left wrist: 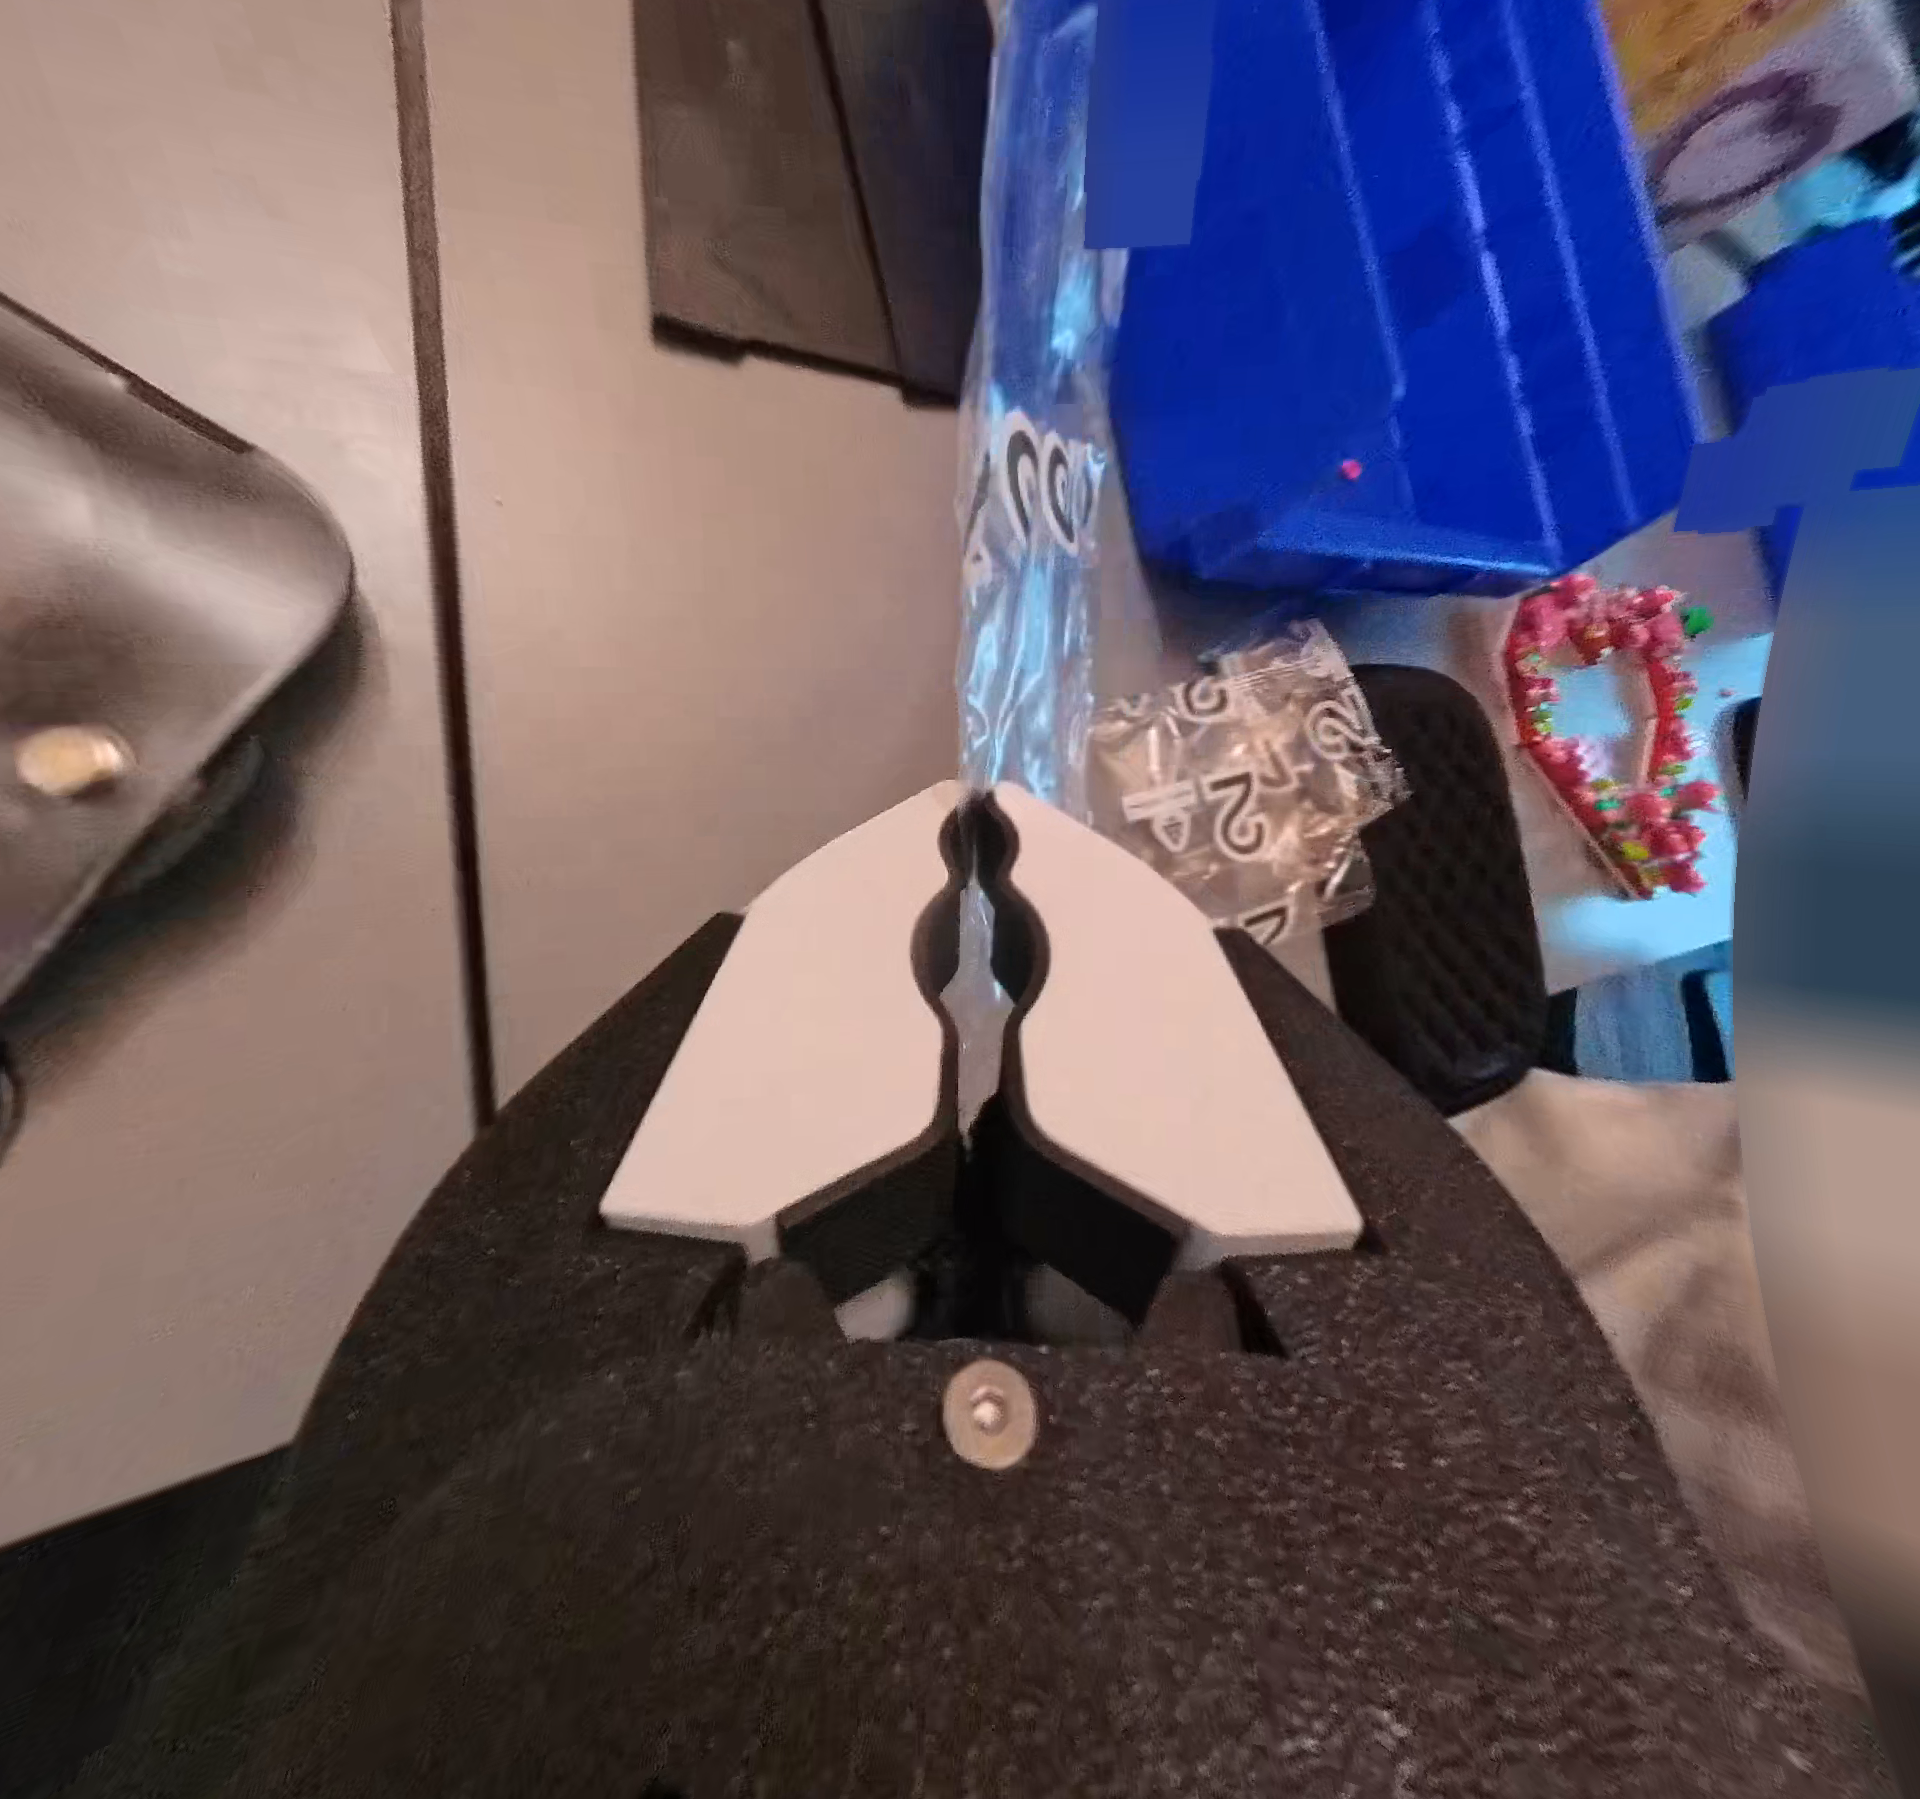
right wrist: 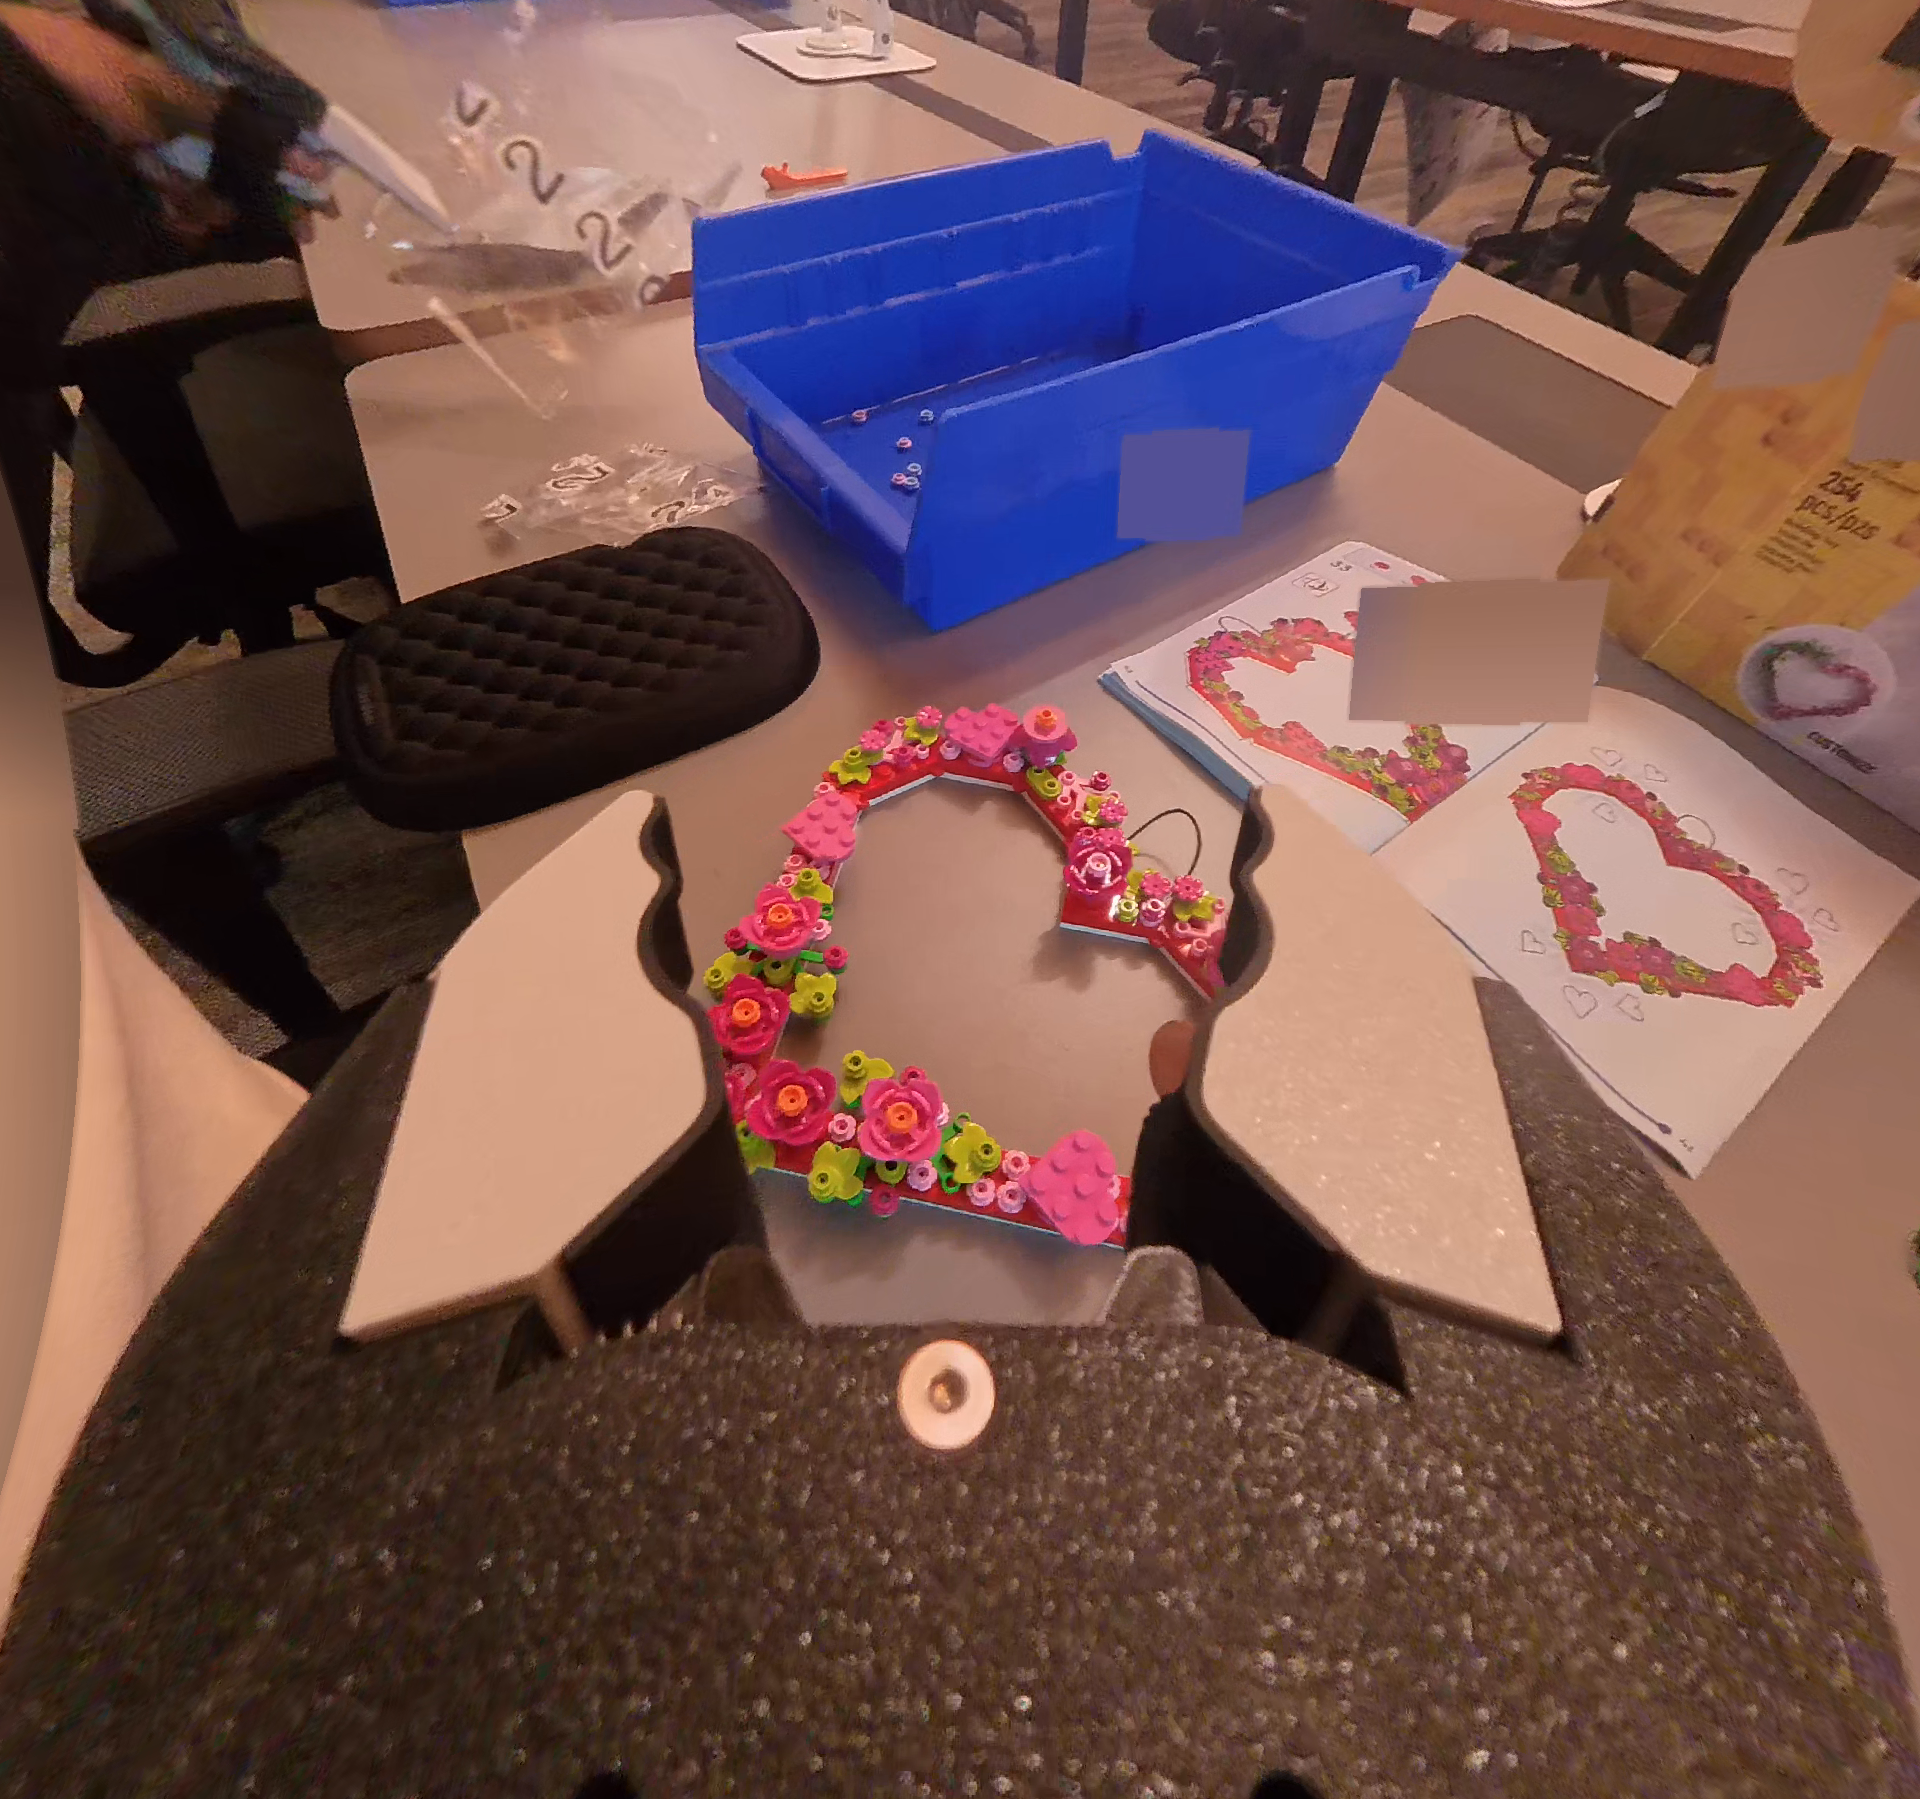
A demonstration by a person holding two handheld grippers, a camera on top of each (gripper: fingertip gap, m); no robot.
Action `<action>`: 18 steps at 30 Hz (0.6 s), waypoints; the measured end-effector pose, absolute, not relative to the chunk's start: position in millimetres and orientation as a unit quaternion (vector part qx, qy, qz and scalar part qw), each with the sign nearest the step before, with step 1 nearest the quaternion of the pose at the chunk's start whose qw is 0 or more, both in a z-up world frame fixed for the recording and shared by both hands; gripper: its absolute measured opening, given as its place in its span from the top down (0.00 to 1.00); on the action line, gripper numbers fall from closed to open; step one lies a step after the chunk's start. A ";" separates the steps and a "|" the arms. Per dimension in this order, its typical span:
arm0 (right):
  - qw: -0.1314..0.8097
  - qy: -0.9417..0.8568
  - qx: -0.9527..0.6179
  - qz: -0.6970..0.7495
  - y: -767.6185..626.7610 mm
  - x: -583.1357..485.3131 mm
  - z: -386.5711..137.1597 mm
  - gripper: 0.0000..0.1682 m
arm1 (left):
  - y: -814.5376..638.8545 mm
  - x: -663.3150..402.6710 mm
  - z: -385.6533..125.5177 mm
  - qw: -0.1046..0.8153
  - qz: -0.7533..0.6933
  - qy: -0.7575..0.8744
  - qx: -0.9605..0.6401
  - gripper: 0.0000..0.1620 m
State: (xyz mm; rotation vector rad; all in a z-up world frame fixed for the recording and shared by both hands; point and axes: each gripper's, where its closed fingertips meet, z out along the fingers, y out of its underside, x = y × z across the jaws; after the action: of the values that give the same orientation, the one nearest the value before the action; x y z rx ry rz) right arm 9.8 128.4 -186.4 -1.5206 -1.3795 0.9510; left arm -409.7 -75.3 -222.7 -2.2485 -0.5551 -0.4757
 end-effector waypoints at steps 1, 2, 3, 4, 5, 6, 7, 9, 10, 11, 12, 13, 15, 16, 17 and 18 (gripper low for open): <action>0.425 -0.554 -0.608 0.379 127.1 9.1 -187.4 0.40 | -70.8 -414.9 -225.4 0.361 -0.188 -0.213 -0.888 1.00; 0.423 -0.557 -0.607 0.376 126.1 8.6 -188.8 0.40 | -65.2 -417.2 -229.0 0.348 -0.198 -0.208 -0.893 1.00; 0.421 -0.560 -0.608 0.373 125.3 8.4 -190.6 0.40 | -61.1 -418.3 -232.1 0.334 -0.210 -0.204 -0.896 1.00; 0.419 -0.563 -0.609 0.369 125.3 8.3 -192.3 0.40 | -58.9 -419.3 -237.1 0.316 -0.217 -0.201 -0.901 1.00; 0.418 -0.564 -0.611 0.365 125.9 8.5 -193.9 0.40 | -57.4 -420.7 -242.6 0.300 -0.222 -0.200 -0.906 1.00; 0.417 -0.565 -0.613 0.362 126.3 8.5 -194.9 0.40 | -55.2 -422.3 -247.2 0.291 -0.224 -0.201 -0.908 1.00; 0.416 -0.566 -0.614 0.360 126.5 8.6 -195.3 0.40 | -54.1 -422.3 -250.6 0.284 -0.229 -0.200 -0.909 0.99; 0.417 -0.566 -0.615 0.357 127.4 8.5 -194.7 0.39 | -51.6 -423.7 -257.3 0.277 -0.229 -0.197 -0.912 0.92; 0.418 -0.566 -0.615 0.356 127.6 8.3 -194.2 0.39 | -52.4 -425.3 -260.0 0.273 -0.219 -0.196 -0.916 0.87; 0.419 -0.566 -0.614 0.356 127.5 7.9 -193.4 0.39 | -55.7 -426.8 -261.0 0.275 -0.204 -0.194 -0.919 0.81; 0.420 -0.567 -0.612 0.356 126.8 7.0 -192.7 0.39 | -56.9 -430.8 -258.9 0.286 -0.181 -0.196 -0.920 0.73; 0.420 -0.570 -0.609 0.357 125.8 5.7 -192.0 0.39 | -57.9 -436.6 -253.5 0.307 -0.147 -0.198 -0.919 0.65; 0.425 -0.580 -0.598 0.353 123.1 0.2 -191.0 0.40 | -58.0 -445.3 -230.6 0.388 -0.042 -0.162 -0.906 0.49; 0.429 -0.592 -0.587 0.347 120.7 -5.5 -190.0 0.41 | -58.5 -442.8 -217.0 0.428 0.011 -0.131 -0.894 0.41; 0.431 -0.613 -0.568 0.341 115.3 -14.9 -188.5 0.43 | -61.9 -437.5 -205.7 0.457 0.058 -0.106 -0.881 0.34; 0.426 -0.643 -0.540 0.338 104.9 -28.4 -187.0 0.47 | -61.8 -429.5 -197.4 0.478 0.096 -0.088 -0.868 0.24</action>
State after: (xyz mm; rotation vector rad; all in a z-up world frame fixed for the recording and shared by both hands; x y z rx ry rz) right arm -28.4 104.9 -187.0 -1.3484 -1.6064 0.8442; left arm -429.5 -61.8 -197.4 -2.1201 -0.2152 0.2348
